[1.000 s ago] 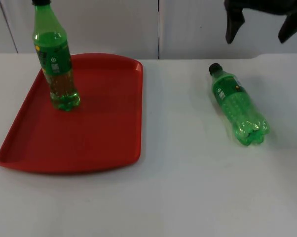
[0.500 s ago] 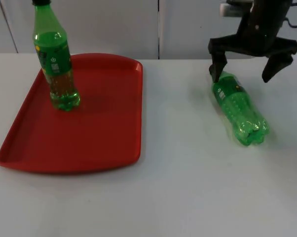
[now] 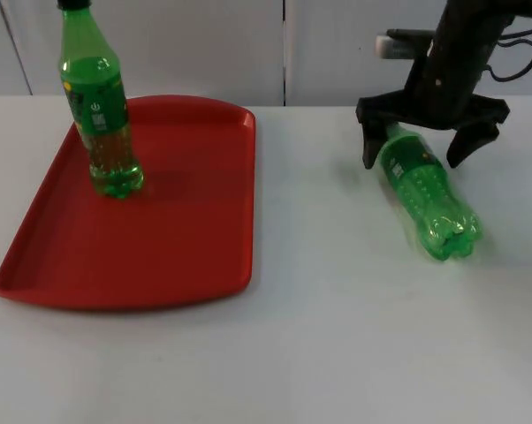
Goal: Place the bottle upright on the tray.
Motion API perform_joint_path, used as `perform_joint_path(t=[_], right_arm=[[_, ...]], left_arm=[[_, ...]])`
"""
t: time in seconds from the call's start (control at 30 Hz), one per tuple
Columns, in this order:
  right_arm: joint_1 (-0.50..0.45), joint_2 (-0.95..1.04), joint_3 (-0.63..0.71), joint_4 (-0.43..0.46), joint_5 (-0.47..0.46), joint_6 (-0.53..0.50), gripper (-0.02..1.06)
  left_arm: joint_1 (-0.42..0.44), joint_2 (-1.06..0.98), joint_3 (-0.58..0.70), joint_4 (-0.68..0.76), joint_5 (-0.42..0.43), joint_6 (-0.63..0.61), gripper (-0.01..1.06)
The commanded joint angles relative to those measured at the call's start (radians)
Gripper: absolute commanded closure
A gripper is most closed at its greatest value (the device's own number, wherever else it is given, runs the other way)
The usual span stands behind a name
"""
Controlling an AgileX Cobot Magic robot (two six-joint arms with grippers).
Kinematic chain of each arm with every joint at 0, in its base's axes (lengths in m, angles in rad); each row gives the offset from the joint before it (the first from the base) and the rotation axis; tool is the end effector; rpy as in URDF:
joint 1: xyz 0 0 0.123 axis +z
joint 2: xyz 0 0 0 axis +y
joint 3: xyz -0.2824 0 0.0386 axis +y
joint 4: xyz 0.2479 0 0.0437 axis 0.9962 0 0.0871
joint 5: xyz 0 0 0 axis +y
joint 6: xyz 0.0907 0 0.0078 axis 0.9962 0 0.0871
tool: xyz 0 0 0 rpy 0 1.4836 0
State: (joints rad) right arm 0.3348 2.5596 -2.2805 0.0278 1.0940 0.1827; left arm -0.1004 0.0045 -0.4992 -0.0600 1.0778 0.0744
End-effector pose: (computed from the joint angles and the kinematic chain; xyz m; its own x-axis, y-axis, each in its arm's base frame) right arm 0.5026 0.1772 0.1323 -0.9542 -0.1264 -0.2712 -0.1526 0.9852 0.0779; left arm -0.0053 -0.0043 0.2757 -0.4655 0.0930 -0.8801 0.1679 0.9857 0.0154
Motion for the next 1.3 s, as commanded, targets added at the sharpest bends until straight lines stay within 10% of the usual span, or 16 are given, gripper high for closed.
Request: perform_joint_path(t=[0.0, 0.73, 0.93, 1.17, 1.27], right_arm=[[0.003, -0.002, -0.003, -0.003, -0.026, -0.018, 0.03], [-0.001, 0.057, -0.003, 0.003, -0.062, -0.027, 0.14], [-0.001, 0.057, -0.003, 0.001, -0.039, -0.015, 0.38], [-0.001, 0.031, -0.003, -0.003, -0.043, -0.041, 1.04], [-0.001, 0.006, -0.003, -0.006, -0.048, -0.059, 1.04]], left_arm=[[0.000, -0.004, 0.004, -0.006, -0.002, -0.001, 0.00], [0.000, -0.004, 0.004, -0.006, -0.002, -0.001, 0.00], [0.000, -0.004, 0.004, -0.006, -0.002, -0.001, 0.00], [0.000, -0.004, 0.004, -0.006, -0.002, -0.001, 0.00], [0.000, -0.004, 0.004, -0.006, -0.002, -0.001, 0.00]])
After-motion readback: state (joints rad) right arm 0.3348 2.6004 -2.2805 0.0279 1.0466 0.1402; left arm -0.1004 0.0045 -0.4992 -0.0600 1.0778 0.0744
